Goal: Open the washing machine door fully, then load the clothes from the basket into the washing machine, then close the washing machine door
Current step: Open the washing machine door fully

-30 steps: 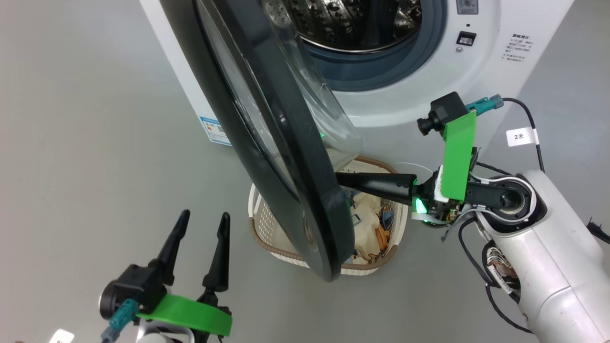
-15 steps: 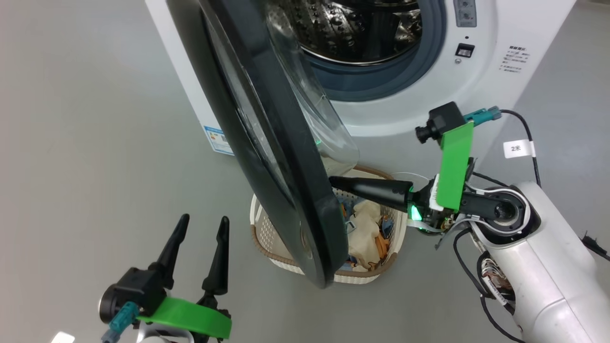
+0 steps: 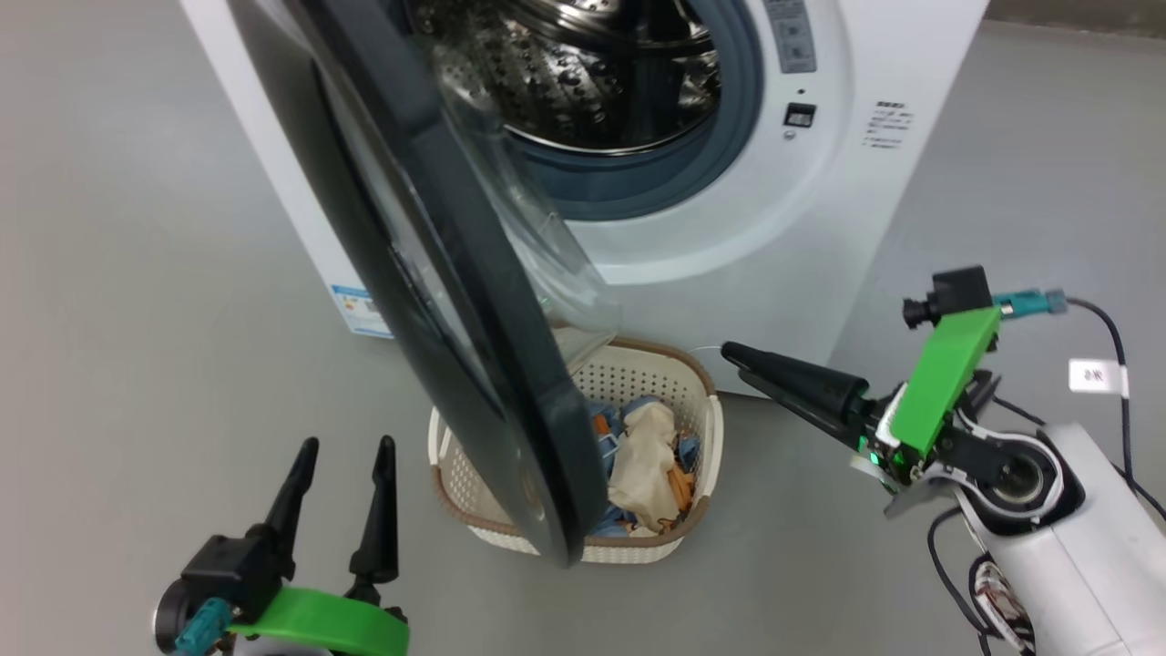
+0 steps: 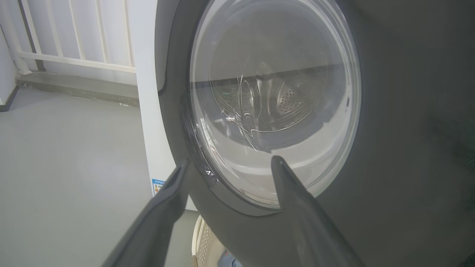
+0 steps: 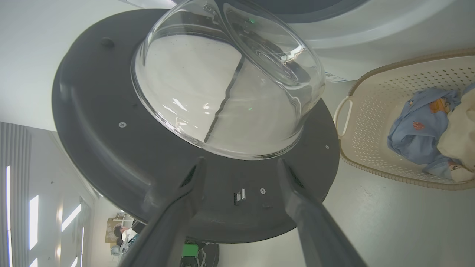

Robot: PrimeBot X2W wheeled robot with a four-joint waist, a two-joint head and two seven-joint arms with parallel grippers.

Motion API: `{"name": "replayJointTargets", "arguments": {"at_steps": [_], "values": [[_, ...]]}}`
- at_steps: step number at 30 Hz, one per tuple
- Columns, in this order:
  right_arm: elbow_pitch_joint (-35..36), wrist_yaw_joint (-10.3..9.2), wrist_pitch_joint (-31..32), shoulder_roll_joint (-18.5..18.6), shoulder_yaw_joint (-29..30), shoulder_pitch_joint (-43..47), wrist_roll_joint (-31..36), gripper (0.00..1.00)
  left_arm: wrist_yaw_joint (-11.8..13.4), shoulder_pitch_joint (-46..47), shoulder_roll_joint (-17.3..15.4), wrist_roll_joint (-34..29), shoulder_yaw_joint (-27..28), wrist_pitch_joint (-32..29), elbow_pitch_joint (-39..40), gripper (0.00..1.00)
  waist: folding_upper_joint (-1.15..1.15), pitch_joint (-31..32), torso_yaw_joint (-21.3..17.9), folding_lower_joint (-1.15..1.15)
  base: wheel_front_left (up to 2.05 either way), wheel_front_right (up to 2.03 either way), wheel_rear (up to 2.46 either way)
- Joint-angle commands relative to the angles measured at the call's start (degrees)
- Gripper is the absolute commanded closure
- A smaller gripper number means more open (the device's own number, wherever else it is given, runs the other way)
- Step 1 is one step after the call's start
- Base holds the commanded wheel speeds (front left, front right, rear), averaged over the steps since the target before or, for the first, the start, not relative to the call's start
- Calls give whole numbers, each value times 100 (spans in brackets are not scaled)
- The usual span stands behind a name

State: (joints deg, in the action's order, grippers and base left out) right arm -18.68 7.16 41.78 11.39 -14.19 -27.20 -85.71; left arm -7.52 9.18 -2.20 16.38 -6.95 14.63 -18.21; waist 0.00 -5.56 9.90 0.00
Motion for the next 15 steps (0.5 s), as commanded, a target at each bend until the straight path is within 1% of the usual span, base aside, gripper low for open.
{"name": "replayJointTargets", "arguments": {"at_steps": [1,8,15], "values": [[146,33,-157,52,-8,87,94,0,11,20,-67,-92,237,37,64,0,0,123,-168,0,0,0,0],[216,33,-990,355,-190,617,468,0,6,-168,-70,-126,561,37,63,0,0,325,-503,0,0,0,0],[162,33,-1884,704,-451,1010,712,0,5,-284,-92,-143,682,37,128,0,0,397,-711,0,0,0,0]]}}
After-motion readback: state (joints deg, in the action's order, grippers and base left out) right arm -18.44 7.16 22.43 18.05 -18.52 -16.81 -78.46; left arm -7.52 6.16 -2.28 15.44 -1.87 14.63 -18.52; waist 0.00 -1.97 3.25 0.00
